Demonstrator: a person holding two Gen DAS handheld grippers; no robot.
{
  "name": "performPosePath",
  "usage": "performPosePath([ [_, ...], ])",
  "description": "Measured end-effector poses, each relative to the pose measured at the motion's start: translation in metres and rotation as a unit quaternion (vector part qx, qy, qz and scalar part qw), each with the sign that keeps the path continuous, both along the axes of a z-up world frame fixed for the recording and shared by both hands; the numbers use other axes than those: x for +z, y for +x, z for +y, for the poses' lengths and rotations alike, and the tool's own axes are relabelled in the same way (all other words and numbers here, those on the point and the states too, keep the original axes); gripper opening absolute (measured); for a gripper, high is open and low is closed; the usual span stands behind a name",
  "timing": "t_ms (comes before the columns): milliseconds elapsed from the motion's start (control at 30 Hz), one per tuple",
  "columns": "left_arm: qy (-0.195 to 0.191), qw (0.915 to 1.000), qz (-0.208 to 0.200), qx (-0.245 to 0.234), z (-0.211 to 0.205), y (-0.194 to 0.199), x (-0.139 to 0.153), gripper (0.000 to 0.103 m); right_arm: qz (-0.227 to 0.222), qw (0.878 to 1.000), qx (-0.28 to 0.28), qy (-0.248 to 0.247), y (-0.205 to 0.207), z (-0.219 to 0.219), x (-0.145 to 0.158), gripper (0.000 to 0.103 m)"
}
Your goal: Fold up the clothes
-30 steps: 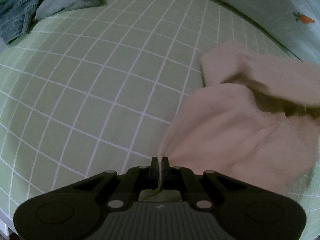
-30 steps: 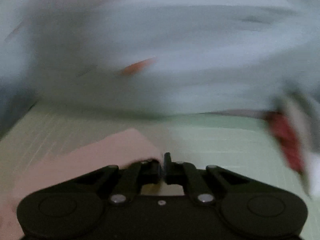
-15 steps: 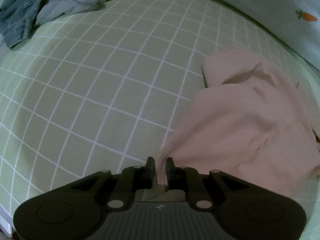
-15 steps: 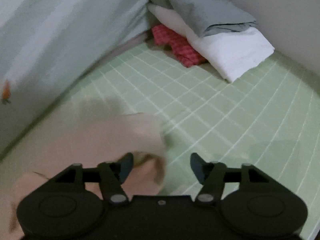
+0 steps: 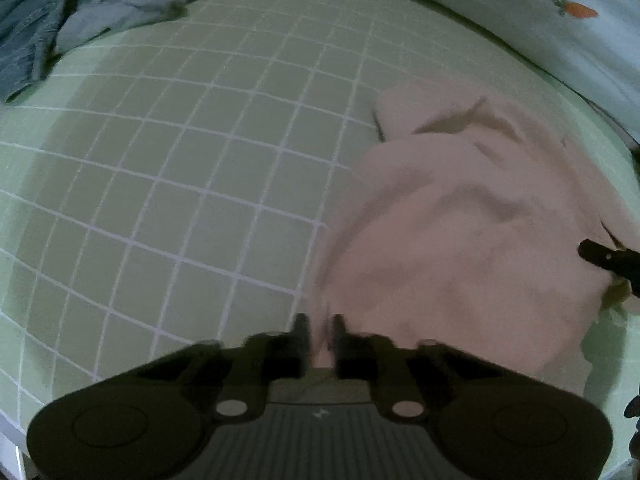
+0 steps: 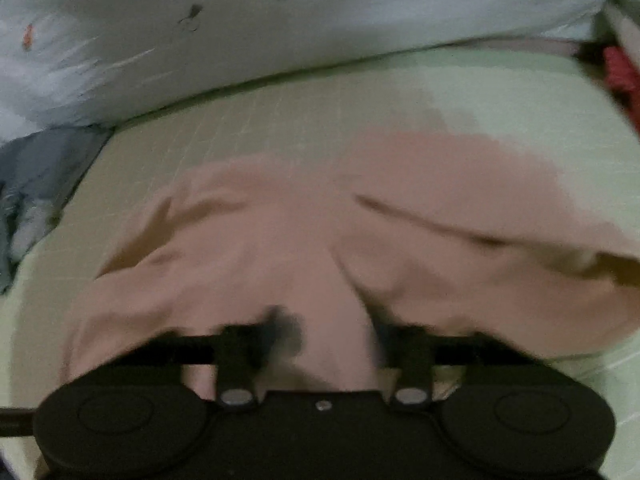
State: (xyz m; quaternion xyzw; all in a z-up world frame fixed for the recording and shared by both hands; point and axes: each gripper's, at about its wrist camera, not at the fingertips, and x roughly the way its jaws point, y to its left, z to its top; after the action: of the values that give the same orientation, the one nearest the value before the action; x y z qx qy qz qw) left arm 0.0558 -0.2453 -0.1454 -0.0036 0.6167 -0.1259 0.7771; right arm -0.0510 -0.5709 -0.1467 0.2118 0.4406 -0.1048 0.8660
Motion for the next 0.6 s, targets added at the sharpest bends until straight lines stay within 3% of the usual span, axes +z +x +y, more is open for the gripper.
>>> performPosePath([
  [133,-0.007,0.9998,-0.021,0.000,0.001,-0.005,0.009,0.004,-0.056,0.998,-0.017,0.001,-0.034,-0.010,0.024,0.011],
  [300,-0.042,0.9971,-0.059,-0.024,0.013,-0.044,0.057,0.004,-0.140,0.988,-0.042,-0.054,-0.110,0.003,0.085,0.010],
  [400,-0.036,0.9986,-0.026,-0.030,0.006,-0.058,0.040,0.005,-0.092,0.991,-0.047,-0.085,-0.144,0.006,0.074,0.011],
  [467,-0.028,0.9992,0.023,-0.019,0.006,-0.060,0.018,0.007,-0.009,0.996,-0.063,-0.063,-0.152,0.001,0.039,0.012],
  [533,-0.029,0.9989,0.036,-0.004,0.012,-0.057,0.013,0.010,0.024,0.995,-0.079,-0.050,-0.155,-0.004,0.027,0.014],
  [600,-0.036,0.9991,0.018,0.011,0.019,-0.052,0.019,0.023,0.043,0.994,-0.094,-0.042,-0.159,-0.008,0.019,0.024],
])
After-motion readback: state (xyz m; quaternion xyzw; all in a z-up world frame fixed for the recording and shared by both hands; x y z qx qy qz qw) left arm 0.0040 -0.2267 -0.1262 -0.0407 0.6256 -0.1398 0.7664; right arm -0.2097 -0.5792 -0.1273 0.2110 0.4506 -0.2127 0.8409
